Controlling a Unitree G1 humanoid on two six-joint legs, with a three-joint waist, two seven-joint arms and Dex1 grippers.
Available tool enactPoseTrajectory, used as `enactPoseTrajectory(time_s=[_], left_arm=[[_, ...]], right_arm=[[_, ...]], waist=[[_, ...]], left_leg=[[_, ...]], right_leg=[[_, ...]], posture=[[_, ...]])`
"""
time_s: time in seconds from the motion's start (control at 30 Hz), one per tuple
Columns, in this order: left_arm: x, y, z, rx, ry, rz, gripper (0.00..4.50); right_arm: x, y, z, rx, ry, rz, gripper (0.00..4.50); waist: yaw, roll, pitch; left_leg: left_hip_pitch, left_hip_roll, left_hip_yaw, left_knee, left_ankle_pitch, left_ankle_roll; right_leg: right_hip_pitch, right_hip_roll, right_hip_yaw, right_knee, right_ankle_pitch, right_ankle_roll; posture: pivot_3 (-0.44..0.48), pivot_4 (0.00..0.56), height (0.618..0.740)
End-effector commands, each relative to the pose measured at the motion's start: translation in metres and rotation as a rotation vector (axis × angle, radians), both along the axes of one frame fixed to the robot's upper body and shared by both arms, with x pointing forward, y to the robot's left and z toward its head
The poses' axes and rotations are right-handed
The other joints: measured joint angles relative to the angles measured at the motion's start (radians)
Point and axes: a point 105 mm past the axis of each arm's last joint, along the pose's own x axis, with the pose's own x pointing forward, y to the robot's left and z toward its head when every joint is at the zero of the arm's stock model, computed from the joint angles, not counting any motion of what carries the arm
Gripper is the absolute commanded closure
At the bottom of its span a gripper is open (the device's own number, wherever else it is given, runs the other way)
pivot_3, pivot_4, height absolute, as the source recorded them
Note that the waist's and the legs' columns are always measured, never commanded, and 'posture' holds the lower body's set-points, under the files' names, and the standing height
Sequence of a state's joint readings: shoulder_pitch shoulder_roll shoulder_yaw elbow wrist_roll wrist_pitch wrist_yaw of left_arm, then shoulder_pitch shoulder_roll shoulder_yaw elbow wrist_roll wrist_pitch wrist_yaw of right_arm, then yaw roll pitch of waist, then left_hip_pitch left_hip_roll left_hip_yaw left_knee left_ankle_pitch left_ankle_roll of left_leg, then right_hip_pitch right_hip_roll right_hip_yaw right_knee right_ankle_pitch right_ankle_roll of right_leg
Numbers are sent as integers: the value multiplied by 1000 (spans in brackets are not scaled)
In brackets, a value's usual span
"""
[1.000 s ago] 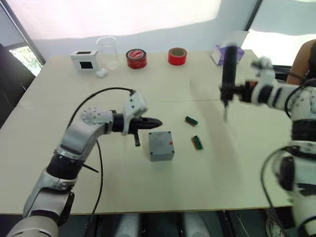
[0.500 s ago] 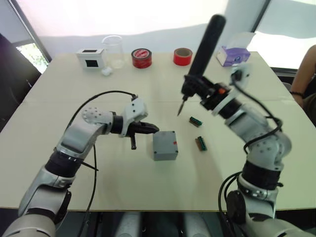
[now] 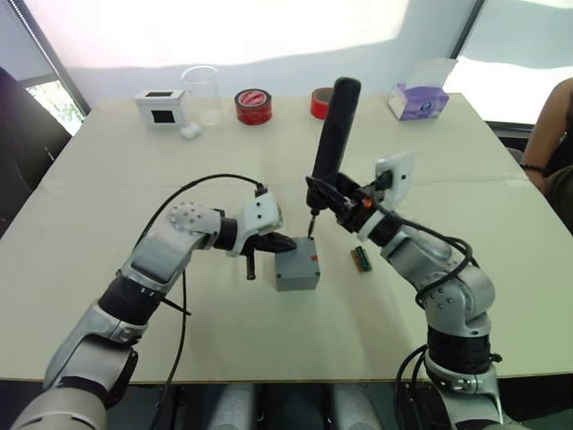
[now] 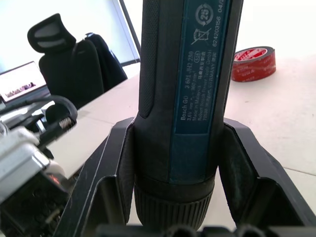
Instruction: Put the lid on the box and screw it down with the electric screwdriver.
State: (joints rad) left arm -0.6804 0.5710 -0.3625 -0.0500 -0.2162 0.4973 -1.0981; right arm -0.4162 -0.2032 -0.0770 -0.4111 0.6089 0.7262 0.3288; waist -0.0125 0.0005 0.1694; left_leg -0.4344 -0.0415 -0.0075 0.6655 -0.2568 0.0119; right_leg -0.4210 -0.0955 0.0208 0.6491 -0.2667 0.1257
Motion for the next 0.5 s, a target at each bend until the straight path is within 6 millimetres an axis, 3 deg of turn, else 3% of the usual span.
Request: enactPoseTrajectory(time_s=[0.03, 0.5], left_arm=[[-2, 0, -7, 27, 18, -8, 4500], [-5, 1, -8, 37, 25, -10, 4500]], right_arm=[[-9, 2, 17, -4, -116, 1, 2698], [-3, -3, 3, -70, -137, -27, 2698]], waist=[[0, 0, 0], [1, 0, 0]], left_leg=[[0, 0, 0, 0, 0, 0], [1, 0, 0, 0, 0, 0]], right_leg=[[0, 0, 0, 0, 0, 0], [1, 0, 0, 0, 0, 0]], posture=[[0, 150, 740], [0, 150, 740]])
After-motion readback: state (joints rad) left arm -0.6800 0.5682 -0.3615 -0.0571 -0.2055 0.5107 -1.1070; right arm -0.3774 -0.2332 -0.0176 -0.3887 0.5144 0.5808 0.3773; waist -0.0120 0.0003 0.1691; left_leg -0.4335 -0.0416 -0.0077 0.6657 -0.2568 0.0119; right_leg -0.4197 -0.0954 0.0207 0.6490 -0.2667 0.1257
